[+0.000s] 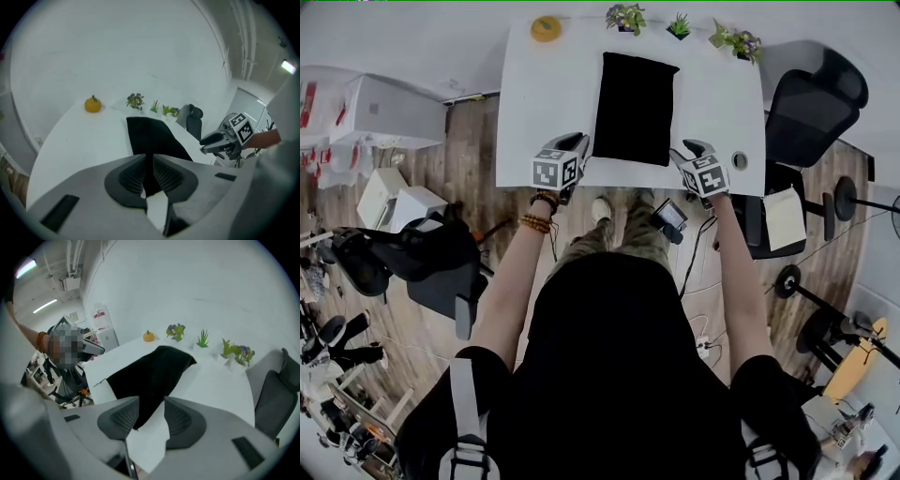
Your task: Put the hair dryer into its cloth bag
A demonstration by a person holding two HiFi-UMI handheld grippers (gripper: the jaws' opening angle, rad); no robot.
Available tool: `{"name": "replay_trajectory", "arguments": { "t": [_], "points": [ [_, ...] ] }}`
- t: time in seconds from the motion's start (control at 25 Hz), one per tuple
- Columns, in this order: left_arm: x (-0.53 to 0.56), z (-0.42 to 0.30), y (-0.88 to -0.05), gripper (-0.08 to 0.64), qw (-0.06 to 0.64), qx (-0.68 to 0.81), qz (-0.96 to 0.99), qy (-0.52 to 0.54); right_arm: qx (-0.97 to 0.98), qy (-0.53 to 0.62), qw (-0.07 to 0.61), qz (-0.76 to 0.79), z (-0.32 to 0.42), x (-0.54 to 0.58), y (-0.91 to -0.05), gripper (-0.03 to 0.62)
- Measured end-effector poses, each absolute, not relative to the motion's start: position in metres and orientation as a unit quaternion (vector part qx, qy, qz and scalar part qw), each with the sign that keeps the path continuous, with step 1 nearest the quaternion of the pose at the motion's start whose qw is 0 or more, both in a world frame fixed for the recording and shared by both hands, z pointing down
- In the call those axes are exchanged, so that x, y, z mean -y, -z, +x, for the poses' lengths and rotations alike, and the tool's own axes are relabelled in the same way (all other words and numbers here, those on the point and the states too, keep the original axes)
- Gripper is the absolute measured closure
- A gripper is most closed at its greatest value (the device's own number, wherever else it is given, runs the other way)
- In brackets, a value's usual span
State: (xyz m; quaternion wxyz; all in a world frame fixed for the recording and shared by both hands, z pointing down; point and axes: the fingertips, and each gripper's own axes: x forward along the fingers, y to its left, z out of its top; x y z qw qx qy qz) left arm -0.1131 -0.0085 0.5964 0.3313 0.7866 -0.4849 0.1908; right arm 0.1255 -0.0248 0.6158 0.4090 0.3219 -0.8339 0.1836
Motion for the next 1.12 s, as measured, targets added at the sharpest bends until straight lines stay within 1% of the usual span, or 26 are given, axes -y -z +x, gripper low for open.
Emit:
{"name": "replay_trajectory", "arguments": {
  "t": [0.08,0.24,0.36,0.44,0.48,0.72,0.88,1.12],
  "points": [
    [0.028,-0.113,-0.567,0.514,0.293,0.495,0.799,-0.176,0.843,-0.158,0.385,0.340,0.119,0.048,-0.583,0.422],
    [0.062,-0.115,-0.502,0.514,0.230,0.525,0.809,-0.130,0.848,-0.117,0.343,0.387,0.106,0.086,-0.517,0.425],
    [0.078,-0.113,-0.452,0.514,0.187,0.549,0.810,-0.088,0.852,-0.104,0.297,0.419,0.094,0.102,-0.468,0.437],
    [0.084,-0.111,-0.421,0.514,0.158,0.558,0.812,-0.069,0.852,-0.089,0.265,0.443,0.088,0.109,-0.436,0.527],
    [0.086,-0.111,-0.407,0.514,0.142,0.562,0.813,-0.062,0.850,-0.079,0.252,0.457,0.086,0.111,-0.422,0.534],
    [0.090,-0.110,-0.323,0.514,0.047,0.584,0.809,-0.034,0.838,0.001,0.154,0.523,0.081,0.110,-0.330,0.546],
    [0.083,-0.102,-0.272,0.514,-0.012,0.586,0.810,-0.013,0.835,0.070,0.091,0.539,0.076,0.096,-0.270,0.548],
    [0.056,-0.090,-0.228,0.517,-0.091,0.589,0.802,0.024,0.830,0.178,0.020,0.528,0.056,0.058,-0.211,0.548]
  ]
}}
